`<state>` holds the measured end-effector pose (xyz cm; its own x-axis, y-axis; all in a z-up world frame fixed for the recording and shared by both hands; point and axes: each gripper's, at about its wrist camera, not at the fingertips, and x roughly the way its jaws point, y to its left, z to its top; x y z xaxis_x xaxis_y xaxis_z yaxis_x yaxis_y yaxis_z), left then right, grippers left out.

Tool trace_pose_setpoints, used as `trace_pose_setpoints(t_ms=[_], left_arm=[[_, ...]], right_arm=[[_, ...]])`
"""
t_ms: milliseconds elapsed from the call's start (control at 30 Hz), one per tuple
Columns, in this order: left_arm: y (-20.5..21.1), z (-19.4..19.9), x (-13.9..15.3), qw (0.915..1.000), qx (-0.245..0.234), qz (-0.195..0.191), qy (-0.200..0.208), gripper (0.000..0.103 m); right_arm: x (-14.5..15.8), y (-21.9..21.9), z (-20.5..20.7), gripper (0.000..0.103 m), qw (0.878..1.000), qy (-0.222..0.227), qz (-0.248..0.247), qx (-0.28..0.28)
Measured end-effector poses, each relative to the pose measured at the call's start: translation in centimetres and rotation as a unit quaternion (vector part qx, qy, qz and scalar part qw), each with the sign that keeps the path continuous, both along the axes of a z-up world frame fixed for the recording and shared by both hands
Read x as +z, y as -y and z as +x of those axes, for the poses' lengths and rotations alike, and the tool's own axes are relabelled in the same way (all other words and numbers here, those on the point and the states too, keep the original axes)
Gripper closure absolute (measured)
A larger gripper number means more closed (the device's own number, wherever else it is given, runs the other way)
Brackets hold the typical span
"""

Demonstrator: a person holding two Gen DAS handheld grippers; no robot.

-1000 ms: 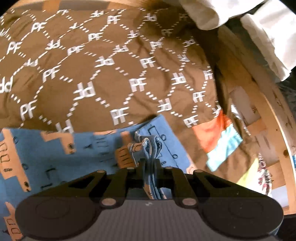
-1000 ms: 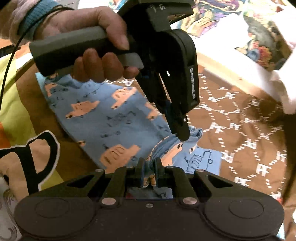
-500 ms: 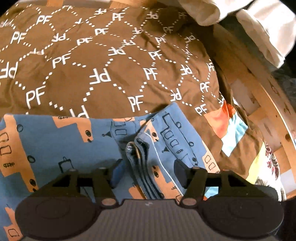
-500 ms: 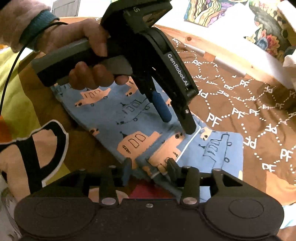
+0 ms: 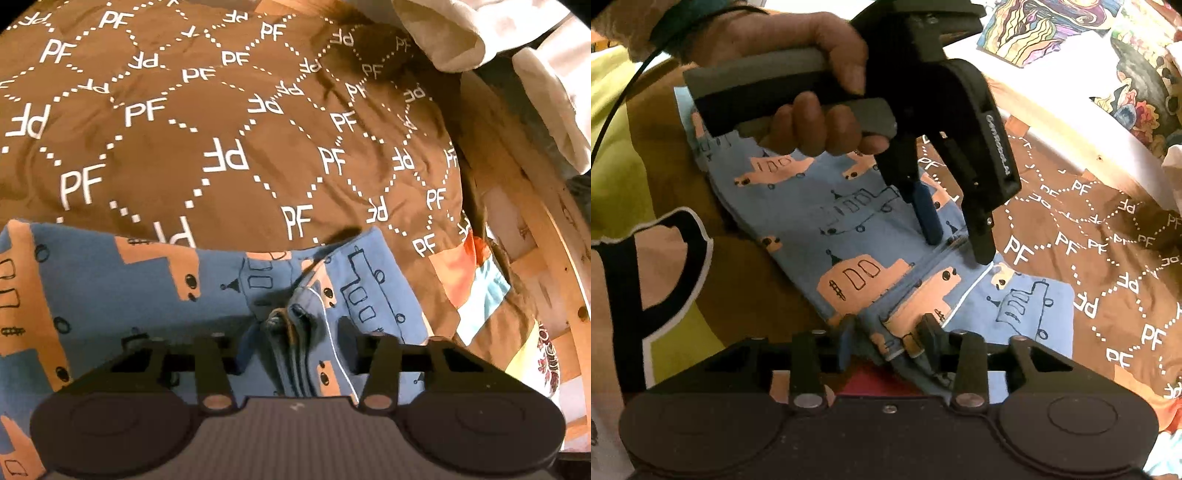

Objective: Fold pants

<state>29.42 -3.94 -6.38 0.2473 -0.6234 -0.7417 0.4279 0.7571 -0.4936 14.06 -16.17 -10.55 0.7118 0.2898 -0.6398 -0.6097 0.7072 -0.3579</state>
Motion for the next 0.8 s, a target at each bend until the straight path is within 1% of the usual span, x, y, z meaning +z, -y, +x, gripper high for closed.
trace_pose_setpoints(t_ms=[33,67,267,400,467,667,800], left_arm=[[0.3,0.0,-0.1,1.0000,0.000,0.009,-0.002,0.067],[0.5,0.0,-0.1,0.9998,0.002,0.017,-0.003,0.072],[1.0,-0.2,0.1,0.9997,0.007,0.024,-0.005,0.085],[1.3,-0.4,0.4,0.9988,0.019,0.045,-0.007,0.089],[1.4,-0.4,0.7,0.9987,0.021,0.046,-0.010,0.091],[0.8,-0.5,2.2,0.9986,0.015,0.051,-0.002,0.091],[-0.5,-0.2,2.6,0.9978,0.022,0.060,-0.018,0.091]], right_arm=[[-0.1,0.0,-0.1,0.065,1.000,0.001,-0.001,0.000],[-0.1,-0.1,-0.1,0.068,1.000,0.001,-0.001,0.001],[0.0,0.1,-0.3,0.084,1.000,0.007,0.008,-0.001],[0.2,0.4,-0.3,0.088,1.000,0.008,0.018,-0.005],[0.5,0.5,-0.4,0.089,1.000,0.009,0.025,-0.006],[1.7,0.3,-0.7,0.089,0.999,0.012,0.046,-0.008],[2.5,-0.3,-0.7,0.089,0.998,0.008,0.061,0.000]])
